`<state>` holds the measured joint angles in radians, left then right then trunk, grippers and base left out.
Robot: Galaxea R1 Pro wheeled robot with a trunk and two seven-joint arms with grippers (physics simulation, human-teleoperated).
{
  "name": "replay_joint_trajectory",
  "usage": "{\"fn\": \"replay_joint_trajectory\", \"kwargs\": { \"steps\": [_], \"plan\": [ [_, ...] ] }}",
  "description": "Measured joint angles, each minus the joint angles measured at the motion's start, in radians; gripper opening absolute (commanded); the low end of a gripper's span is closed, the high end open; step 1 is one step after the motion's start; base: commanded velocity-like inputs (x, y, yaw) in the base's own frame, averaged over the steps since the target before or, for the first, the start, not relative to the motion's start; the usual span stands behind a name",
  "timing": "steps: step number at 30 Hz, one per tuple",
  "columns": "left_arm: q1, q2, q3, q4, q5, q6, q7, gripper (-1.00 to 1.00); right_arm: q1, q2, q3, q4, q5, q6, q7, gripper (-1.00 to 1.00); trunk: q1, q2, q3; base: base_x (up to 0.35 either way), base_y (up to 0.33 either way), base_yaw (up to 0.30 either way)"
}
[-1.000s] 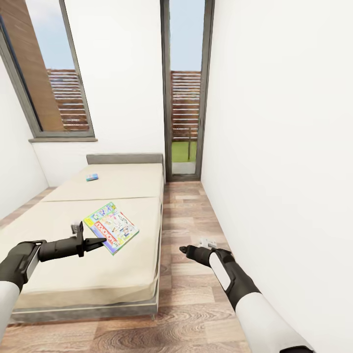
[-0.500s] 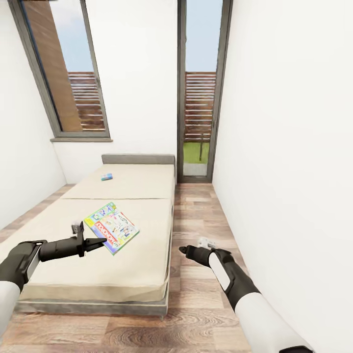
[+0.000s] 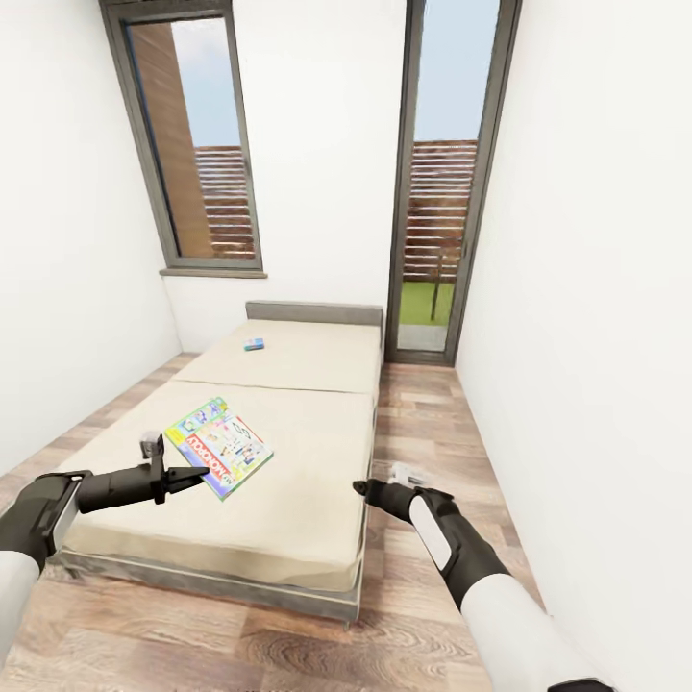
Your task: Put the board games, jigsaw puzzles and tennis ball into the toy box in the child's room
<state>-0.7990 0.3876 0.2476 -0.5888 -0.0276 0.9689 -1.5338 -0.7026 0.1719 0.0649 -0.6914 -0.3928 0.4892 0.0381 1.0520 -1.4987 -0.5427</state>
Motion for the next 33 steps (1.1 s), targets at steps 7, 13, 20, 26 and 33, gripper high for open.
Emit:
{"fn": "replay_joint_trajectory", "kwargs": {
  "steps": [7,13,20,26,33],
  "plan": [
    [0.0,0.001,0.001,0.0,-0.001,0.0,0.0,-1.0,0.0,0.003,0.001,0.004,0.0,-0.004,-0.003,1.0,-0.027,0.049,0.022,0.0,0.0,0.283],
    [0.0,0.001,0.0,0.0,-0.001,0.0,0.0,-1.0,0.0,0.003,0.002,0.004,0.0,-0.004,-0.004,1.0,-0.05,0.091,0.041,0.0,0.0,0.283],
    [0.0,-0.001,0.0,0.0,-0.001,0.0,0.001,-1.0,0.0,0.003,0.002,0.004,0.0,-0.004,-0.004,1.0,-0.077,0.14,0.063,0.0,0.0,0.283],
    [0.0,-0.001,-0.001,0.0,-0.002,-0.001,0.002,-1.0,-0.001,0.003,0.003,0.004,0.0,-0.004,-0.004,1.0,-0.1,0.182,0.082,0.0,0.0,0.283],
    [0.0,-0.001,-0.002,0.0,-0.001,-0.001,0.002,-1.0,0.0,0.003,0.004,0.004,0.001,-0.004,-0.005,1.0,-0.127,0.231,0.103,0.0,0.0,0.283]
  ]
}}
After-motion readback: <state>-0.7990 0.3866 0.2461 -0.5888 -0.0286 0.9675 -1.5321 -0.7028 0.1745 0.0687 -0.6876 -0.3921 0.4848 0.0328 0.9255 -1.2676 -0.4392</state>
